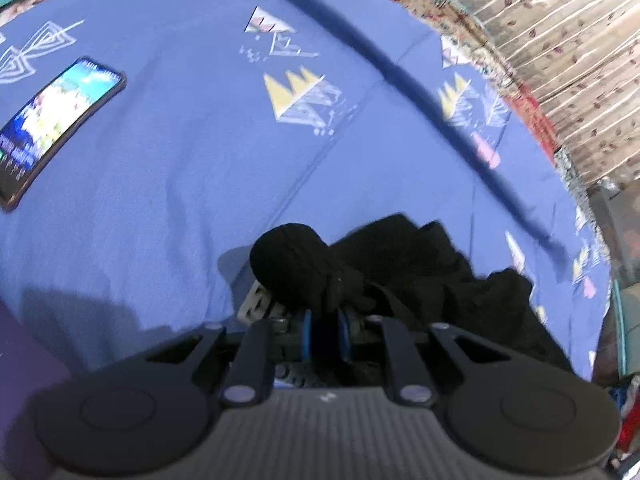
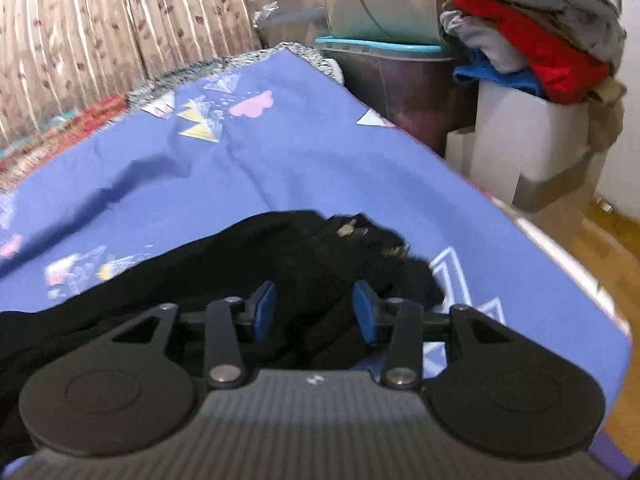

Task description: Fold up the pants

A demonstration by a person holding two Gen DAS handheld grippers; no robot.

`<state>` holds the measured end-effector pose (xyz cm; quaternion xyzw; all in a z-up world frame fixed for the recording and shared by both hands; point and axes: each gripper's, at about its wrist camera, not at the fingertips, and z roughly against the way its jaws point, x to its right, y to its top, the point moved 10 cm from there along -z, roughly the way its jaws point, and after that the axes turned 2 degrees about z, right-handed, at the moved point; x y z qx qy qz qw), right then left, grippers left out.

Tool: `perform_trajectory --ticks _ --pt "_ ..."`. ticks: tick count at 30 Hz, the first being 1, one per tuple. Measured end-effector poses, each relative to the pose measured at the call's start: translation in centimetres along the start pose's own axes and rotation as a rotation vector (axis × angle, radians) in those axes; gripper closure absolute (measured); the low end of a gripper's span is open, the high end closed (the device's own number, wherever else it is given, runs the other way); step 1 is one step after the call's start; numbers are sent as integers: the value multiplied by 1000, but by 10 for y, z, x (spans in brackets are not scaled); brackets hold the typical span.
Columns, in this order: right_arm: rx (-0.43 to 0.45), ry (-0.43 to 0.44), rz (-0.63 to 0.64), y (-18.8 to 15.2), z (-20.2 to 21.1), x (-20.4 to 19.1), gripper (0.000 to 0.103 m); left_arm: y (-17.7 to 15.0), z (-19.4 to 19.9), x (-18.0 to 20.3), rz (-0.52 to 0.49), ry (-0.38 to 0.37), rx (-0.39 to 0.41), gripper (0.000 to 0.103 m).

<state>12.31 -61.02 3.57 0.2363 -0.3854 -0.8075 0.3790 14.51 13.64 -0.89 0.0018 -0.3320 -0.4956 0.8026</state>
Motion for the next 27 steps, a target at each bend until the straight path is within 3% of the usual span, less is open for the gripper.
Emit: perform_trajectory --ticks 2,4,5,6,9,14,16,18,22,27 --pt "-25 -35 -24 1 -21 9 36 6 0 3 3 -5 7 91" --pt "-104 -49 -61 -8 -48 17 36 11 -3 6 -2 -6 4 92" --pt "-130 -60 -86 -10 -59 20 43 16 -5 9 -9 -2 2 93" --pt "-131 -56 -100 -8 -65 20 66 23 -8 12 -20 2 1 94" --pt "-111 -26 -104 23 -74 2 84 60 -14 36 -34 -14 26 95" --pt "64 100 -132 133 -41 -54 88 165 19 121 -72 -148 166 95" --pt "168 136 -116 175 -6 -69 88 193 48 149 -59 -232 225 95" --pt "224 158 -102 195 25 -69 87 206 79 160 -68 -267 295 95" --pt "230 209 -181 174 69 -28 87 187 107 120 -24 -288 280 95" --pt "143 159 -208 80 106 37 87 116 88 16 57 -187 132 95"
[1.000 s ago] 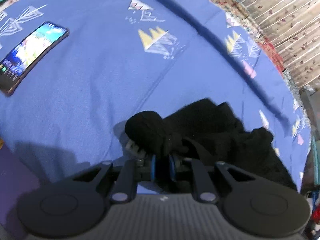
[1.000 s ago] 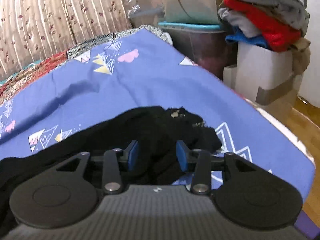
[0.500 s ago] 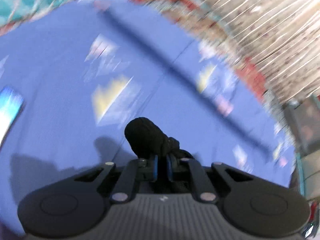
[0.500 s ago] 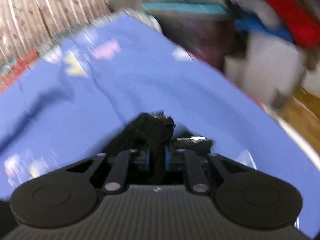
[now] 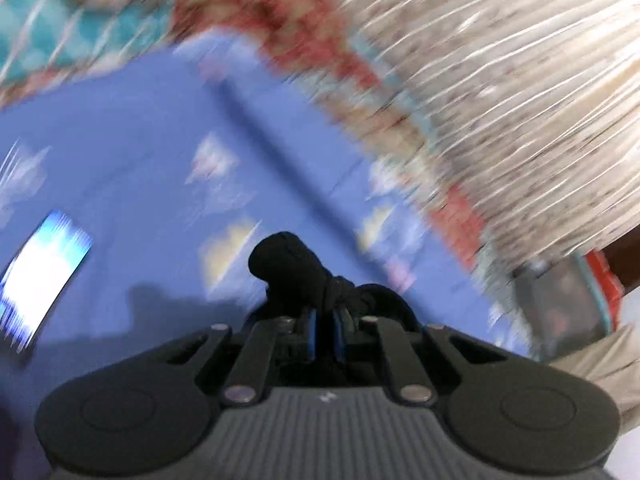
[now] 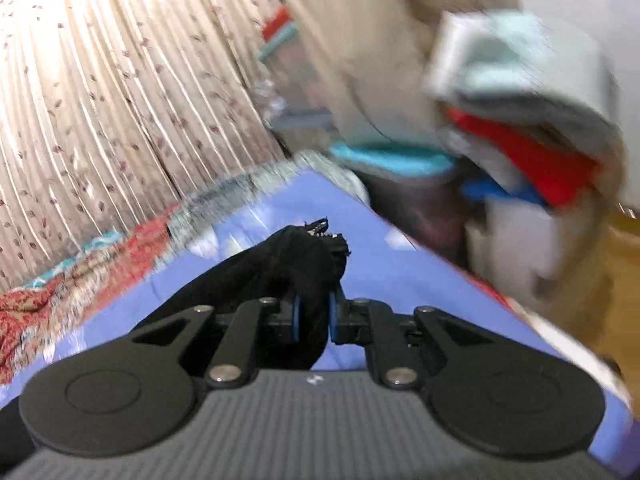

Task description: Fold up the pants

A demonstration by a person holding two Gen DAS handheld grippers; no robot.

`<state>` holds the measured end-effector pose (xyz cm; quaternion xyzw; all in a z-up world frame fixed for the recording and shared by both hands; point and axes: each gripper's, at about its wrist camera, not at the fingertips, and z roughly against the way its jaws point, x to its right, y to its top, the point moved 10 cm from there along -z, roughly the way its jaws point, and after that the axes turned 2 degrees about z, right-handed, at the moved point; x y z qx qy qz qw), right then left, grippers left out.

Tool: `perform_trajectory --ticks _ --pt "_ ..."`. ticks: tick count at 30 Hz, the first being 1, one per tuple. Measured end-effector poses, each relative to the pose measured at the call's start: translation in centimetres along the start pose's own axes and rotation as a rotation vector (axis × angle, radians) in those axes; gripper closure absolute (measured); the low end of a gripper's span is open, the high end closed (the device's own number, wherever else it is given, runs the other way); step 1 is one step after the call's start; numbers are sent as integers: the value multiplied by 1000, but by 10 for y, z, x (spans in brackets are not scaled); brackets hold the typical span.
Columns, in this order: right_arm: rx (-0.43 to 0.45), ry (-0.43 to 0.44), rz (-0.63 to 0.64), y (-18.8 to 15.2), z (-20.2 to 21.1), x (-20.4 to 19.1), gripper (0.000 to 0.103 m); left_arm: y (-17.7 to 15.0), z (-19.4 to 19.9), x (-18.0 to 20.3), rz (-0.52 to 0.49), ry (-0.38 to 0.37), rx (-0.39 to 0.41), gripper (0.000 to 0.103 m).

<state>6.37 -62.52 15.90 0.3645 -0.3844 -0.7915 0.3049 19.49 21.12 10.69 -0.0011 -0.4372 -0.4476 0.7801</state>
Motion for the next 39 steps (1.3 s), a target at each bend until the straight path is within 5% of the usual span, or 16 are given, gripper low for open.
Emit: perform_trajectory --ticks 5,7,9,11,13,16,19,21,25,30,32,34,36,37,38,39 --pt "-232 -208 59 -115 -7 57 86 -91 -32 -80 -38 180 -140 95" --pt "-330 -275 30 -151 -13 75 76 -127 -49 -108 -45 268 -224 93" --pt "-314 -301 -43 -154 -1 94 66 -149 -48 -129 -62 335 -279 88" --pt "-228 -280 -112 -131 15 100 51 -142 -25 -130 -51 275 -268 79" --pt "-132 -332 -98 -95 31 104 50 -114 2 -124 -58 240 -190 74" --pt "-56 -294 -47 -48 34 87 49 -51 30 -101 -201 330 -9 73" --pt "-84 -205 -17 -26 1 48 49 -7 5 -62 -298 333 47 69" --pt "-123 -152 0 -22 -32 17 49 6 -35 -29 -380 305 37 50" --pt "-254 -99 -24 -32 -119 -29 48 2 -138 12 -430 263 -87 45" --pt "-401 -260 -60 -56 -199 -15 42 -29 -226 17 -490 353 -224 21" --pt "-443 -312 -88 -65 -223 -7 39 -41 -238 8 -468 371 -258 23" --pt "-519 -358 -90 -87 -236 6 34 -50 -246 2 -432 360 -290 50" --pt "-494 -431 -67 -96 -240 9 59 -57 -247 -1 -411 343 -320 77" --pt "-466 -429 -53 -95 -237 7 70 -58 -243 0 -413 333 -309 80" --pt "-431 -389 -62 -89 -234 1 96 -55 -234 1 -408 317 -294 81" --pt "-377 -346 -94 -78 -226 -5 98 -50 -222 5 -389 286 -271 82"
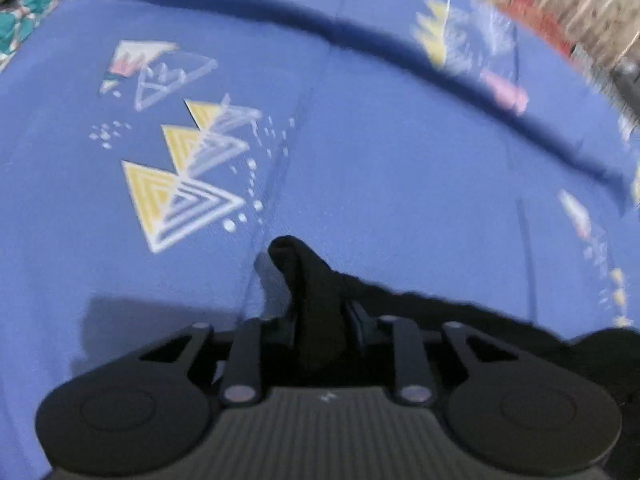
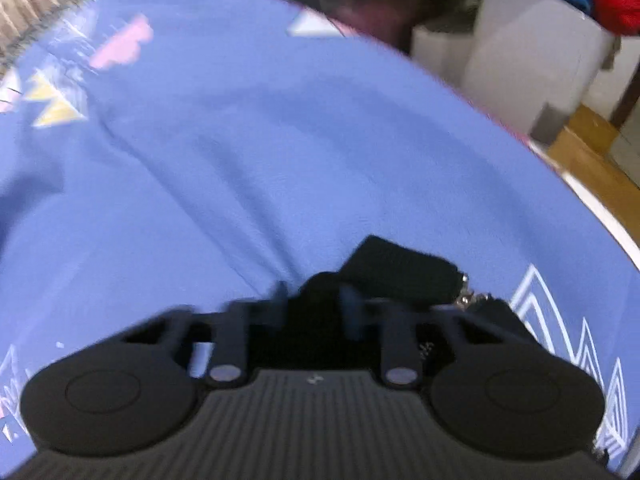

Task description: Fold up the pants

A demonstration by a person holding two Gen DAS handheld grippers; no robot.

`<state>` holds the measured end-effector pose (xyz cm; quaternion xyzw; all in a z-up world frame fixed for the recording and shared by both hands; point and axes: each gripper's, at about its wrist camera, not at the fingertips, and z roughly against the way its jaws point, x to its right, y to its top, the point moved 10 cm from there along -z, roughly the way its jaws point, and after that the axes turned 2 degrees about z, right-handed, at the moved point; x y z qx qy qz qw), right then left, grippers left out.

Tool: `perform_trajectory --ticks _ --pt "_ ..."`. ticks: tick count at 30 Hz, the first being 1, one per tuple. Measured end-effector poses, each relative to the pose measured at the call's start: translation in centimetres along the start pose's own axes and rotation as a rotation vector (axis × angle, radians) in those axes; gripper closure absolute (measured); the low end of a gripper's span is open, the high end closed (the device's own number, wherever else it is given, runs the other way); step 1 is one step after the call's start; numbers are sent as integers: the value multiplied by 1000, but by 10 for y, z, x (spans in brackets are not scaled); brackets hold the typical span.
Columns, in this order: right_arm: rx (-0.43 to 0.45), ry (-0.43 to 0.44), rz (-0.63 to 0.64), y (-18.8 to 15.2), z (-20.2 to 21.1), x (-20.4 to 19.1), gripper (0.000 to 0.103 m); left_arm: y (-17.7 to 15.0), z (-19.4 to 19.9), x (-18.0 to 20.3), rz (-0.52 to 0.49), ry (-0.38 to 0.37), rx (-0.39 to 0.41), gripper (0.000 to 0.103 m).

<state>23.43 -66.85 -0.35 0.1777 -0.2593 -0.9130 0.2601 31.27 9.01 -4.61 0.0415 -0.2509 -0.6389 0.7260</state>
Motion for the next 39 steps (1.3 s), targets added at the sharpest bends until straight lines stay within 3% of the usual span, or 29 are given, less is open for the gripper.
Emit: perform_trajectory --ticks 4,6,8,10,13,15,17,20,22,24,25,27,29,31,33,34,35,36,37,39 --pt "227 339 -121 36 97 -3 98 7 67 -11 104 -164 124 84" --pt "311 401 -147 40 138 12 101 2 100 -20 131 -211 202 84" --pt "397 393 -178 37 165 45 101 -9 125 -39 149 -193 292 84" --pt "419 299 -174 27 166 83 101 -25 133 -62 173 -146 319 84" --pt "285 143 -132 -9 131 126 98 -50 110 -81 198 -99 204 82" --pt "227 140 -122 -30 118 132 96 -64 98 -88 186 -44 164 77" --pt "187 177 -71 -41 110 114 96 -68 96 -92 188 -22 167 74" --pt "148 244 64 -44 104 56 94 -63 104 -87 191 -36 191 74" --pt "118 295 137 -40 98 1 84 -60 108 -83 166 -30 212 74" --pt "98 331 192 -32 83 -52 50 -56 109 -77 132 -28 230 72" --pt "98 333 218 -29 74 -75 47 -55 110 -75 119 -27 235 64" --pt "71 324 242 -22 52 -110 46 -55 107 -71 96 -12 235 47" --pt "13 296 238 -25 26 -136 46 -52 101 -70 86 5 231 38" --pt "-36 210 242 -28 -9 -152 45 -51 92 -70 90 14 215 23" --pt "-98 130 263 -38 -40 -157 45 -46 80 -68 78 23 207 22" --pt "-141 81 273 -45 -57 -155 46 -45 74 -67 68 26 204 30" --pt "-161 60 276 -51 -61 -143 55 -43 65 -65 56 39 194 44" --pt "-125 43 277 -50 -62 -142 75 -42 57 -64 42 51 170 83" --pt "-100 54 270 -45 -60 -144 91 -40 47 -64 35 52 132 85" --pt "-60 116 177 -26 -53 -142 96 -24 40 -64 49 72 140 87"
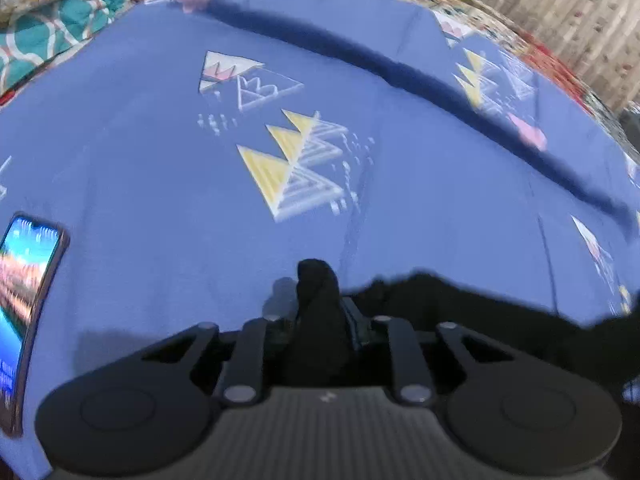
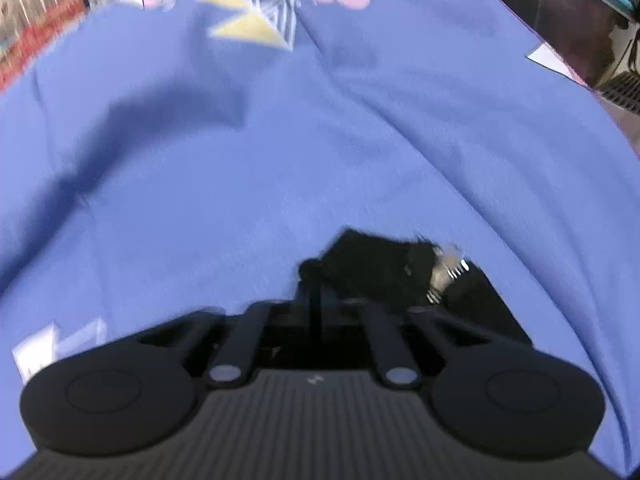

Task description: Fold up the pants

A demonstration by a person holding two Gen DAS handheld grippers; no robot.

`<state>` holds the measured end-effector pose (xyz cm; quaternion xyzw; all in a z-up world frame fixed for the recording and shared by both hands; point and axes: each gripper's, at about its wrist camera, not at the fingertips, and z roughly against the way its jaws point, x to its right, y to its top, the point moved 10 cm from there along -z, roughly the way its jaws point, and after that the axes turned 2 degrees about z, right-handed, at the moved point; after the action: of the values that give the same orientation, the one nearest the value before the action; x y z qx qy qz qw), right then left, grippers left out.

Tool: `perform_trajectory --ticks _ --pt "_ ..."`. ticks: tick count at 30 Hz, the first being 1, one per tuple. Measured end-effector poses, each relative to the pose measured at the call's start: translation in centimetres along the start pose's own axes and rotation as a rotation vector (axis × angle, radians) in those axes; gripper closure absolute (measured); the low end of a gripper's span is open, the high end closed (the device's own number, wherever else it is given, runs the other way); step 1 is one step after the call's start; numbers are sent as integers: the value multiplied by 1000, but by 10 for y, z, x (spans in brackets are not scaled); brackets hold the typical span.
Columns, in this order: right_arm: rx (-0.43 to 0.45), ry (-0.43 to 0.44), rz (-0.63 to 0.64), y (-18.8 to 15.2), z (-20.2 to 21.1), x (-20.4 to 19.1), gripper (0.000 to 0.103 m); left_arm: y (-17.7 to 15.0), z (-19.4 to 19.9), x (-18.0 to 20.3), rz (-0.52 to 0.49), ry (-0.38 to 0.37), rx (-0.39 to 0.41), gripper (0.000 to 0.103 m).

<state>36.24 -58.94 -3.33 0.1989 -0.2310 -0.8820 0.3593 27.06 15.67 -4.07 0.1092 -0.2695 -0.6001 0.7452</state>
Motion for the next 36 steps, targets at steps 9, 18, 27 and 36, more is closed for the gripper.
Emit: perform_trajectory --ticks 9,18,27,36 --pt "258 118 -229 53 67 51 96 70 29 6 111 -91 229 86" --pt "199 61 -223 23 62 71 96 36 -13 4 128 -26 105 82" --pt "217 96 -198 33 89 65 96 81 28 -7 164 -3 177 41" --pt "198 101 -208 33 90 73 96 40 -58 9 -54 49 -234 78"
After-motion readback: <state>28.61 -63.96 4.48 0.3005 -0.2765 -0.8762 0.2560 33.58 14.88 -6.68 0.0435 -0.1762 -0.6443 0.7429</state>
